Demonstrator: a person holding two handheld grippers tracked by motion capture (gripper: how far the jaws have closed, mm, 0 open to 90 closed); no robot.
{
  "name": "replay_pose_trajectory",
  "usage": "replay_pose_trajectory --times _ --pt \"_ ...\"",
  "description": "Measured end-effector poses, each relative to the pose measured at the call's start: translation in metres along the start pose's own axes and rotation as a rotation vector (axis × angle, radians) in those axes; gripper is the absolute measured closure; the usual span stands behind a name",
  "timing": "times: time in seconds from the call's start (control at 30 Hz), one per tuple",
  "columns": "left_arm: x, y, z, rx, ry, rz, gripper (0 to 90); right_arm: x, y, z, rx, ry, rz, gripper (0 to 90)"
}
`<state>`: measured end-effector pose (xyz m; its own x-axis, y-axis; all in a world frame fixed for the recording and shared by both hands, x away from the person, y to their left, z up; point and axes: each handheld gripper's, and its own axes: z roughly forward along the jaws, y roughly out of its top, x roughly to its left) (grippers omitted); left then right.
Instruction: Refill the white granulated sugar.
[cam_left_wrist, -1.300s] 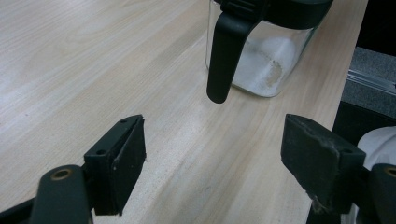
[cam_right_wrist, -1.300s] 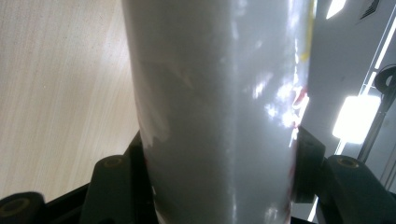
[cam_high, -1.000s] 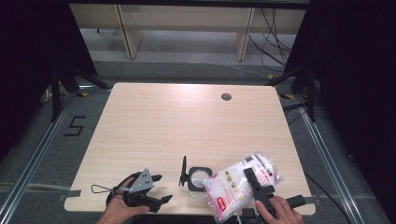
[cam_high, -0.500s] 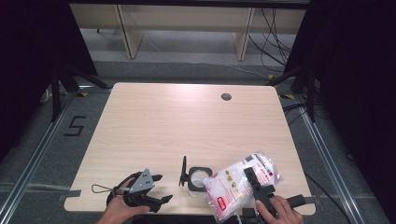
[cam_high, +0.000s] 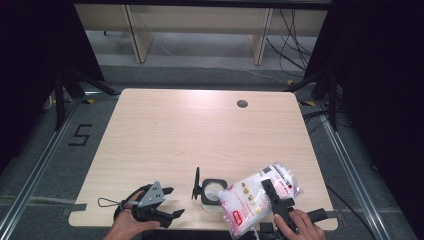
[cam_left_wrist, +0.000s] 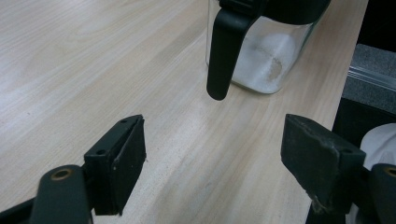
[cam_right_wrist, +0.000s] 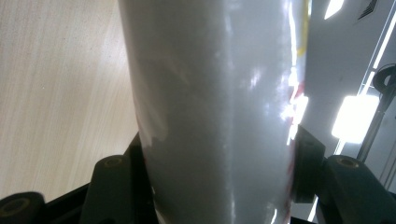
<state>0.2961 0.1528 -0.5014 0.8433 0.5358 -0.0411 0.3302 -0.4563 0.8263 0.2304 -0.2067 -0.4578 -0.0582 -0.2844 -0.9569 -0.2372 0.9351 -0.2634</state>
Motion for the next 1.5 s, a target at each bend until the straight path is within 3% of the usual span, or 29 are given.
replay_pose_trajectory --times 0.07,0.13,0.2,0.23,0.3,0.37,0.63,0.8,0.97,1.07,1.1,1.13,1.5 --pt "0.0014 0.0000 -0.0005 0.012 -0.005 0.014 21.9 -0.0008 -0.0006 -0.0003 0.009 0.017 -0.002 44.0" --pt "-0.0001 -0.0007 -0.0004 0.010 -0.006 -0.002 21.8 0.0014 -0.0005 -0.0007 0.013 0.003 0.018 44.0" --pt "-0.0005 -0.0001 0.0006 -0.003 -0.005 -0.012 21.8 0.0000 -0.0006 0.0002 0.001 0.000 -0.004 44.0" --pt "0.0012 -0.0001 -0.0001 0.014 0.000 0.005 21.9 0.0009 -0.0009 -0.0002 0.008 0.003 0.013 44.0" --pt "-0.0005 -0.0010 -0.0001 0.009 -0.008 -0.009 21.8 0.0024 -0.0007 -0.0004 0.014 0.007 0.026 44.0" --pt "0.0006 -0.0002 -0.0003 0.011 -0.006 -0.002 21.8 -0.0001 -0.0003 0.0001 0.001 -0.004 -0.006 44.0" --pt "0.0009 -0.0002 0.0002 0.011 -0.004 -0.001 21.9 -0.0018 0.0004 0.0008 -0.013 -0.015 -0.028 44.1" --pt "0.0025 0.0002 -0.0005 0.029 0.006 0.016 21.9 -0.0009 0.0002 0.0007 -0.011 -0.012 -0.017 44.1" --pt "0.0015 0.0001 0.0002 0.012 -0.003 0.001 21.9 -0.0012 0.0003 0.0007 -0.013 -0.015 -0.020 44.1" --pt "0.0015 -0.0012 0.0000 0.012 0.005 0.012 21.9 0.0008 -0.0001 0.0000 0.001 -0.007 0.008 44.1" --pt "0.0009 -0.0004 -0.0006 0.015 -0.001 -0.002 21.9 -0.0007 0.0001 0.0007 -0.010 -0.011 -0.012 44.1" --pt "0.0002 -0.0004 0.0004 -0.004 0.002 -0.011 21.9 0.0000 0.0001 0.0003 -0.004 -0.008 -0.003 44.1" --pt "0.0005 -0.0004 -0.0008 0.009 0.005 -0.004 21.9 -0.0004 -0.0005 0.0003 -0.003 -0.014 -0.009 44.2"
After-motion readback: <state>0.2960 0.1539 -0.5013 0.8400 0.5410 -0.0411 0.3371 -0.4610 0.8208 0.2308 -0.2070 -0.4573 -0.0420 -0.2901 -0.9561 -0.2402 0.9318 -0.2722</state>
